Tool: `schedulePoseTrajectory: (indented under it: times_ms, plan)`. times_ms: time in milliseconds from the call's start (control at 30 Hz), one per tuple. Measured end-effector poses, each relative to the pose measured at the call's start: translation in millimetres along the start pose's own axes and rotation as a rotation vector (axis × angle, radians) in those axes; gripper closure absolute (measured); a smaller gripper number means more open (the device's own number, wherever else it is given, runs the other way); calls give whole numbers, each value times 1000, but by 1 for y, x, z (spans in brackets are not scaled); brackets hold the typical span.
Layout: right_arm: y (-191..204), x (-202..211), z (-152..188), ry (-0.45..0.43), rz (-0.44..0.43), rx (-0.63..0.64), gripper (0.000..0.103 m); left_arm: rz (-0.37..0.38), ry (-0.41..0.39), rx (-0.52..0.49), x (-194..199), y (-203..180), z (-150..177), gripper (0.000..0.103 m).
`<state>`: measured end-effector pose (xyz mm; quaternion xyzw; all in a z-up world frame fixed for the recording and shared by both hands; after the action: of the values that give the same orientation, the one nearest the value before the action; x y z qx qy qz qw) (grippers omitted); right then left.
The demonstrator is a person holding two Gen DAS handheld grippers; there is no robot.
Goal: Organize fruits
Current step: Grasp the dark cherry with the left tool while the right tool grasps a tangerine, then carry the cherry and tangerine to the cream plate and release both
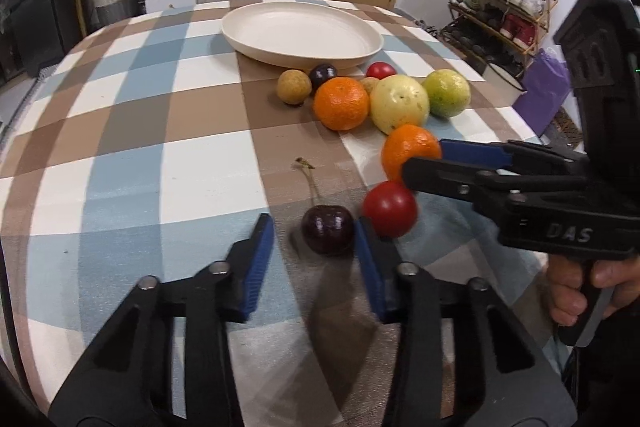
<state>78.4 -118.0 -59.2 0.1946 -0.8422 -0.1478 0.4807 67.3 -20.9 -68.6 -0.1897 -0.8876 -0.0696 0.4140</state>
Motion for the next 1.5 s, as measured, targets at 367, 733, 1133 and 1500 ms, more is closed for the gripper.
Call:
schedulePoseTrajectory:
  times_ms: [367, 733, 1133, 1500]
  plan:
    - [-4, -4, -1, 13, -48, -44, 62, 21, -58, 29, 13, 2, 1, 79]
    - [-16, 30, 7, -30, -65, -43, 63, -22, -144, 28, 40, 3, -5, 79]
    - [-27, 81, -30, -148, -68, -33, 63, -81, -213, 9, 64, 1, -32, 79]
    - [-36, 80, -67, -171, -69, -62, 63, -104, -245, 7, 59, 11, -73, 79]
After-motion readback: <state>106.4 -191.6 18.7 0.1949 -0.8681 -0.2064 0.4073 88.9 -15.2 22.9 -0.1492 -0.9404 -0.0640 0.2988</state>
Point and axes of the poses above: each gripper's, at about its wrist camera, not at the fingertips, and x roughly against the way its jaws point, y to its left, z to its underside, the point moved 2 cm from there along -x, roughly the way its jaws point, and after that the axes turned 14 degrees about -x, right-handed, at the moved point
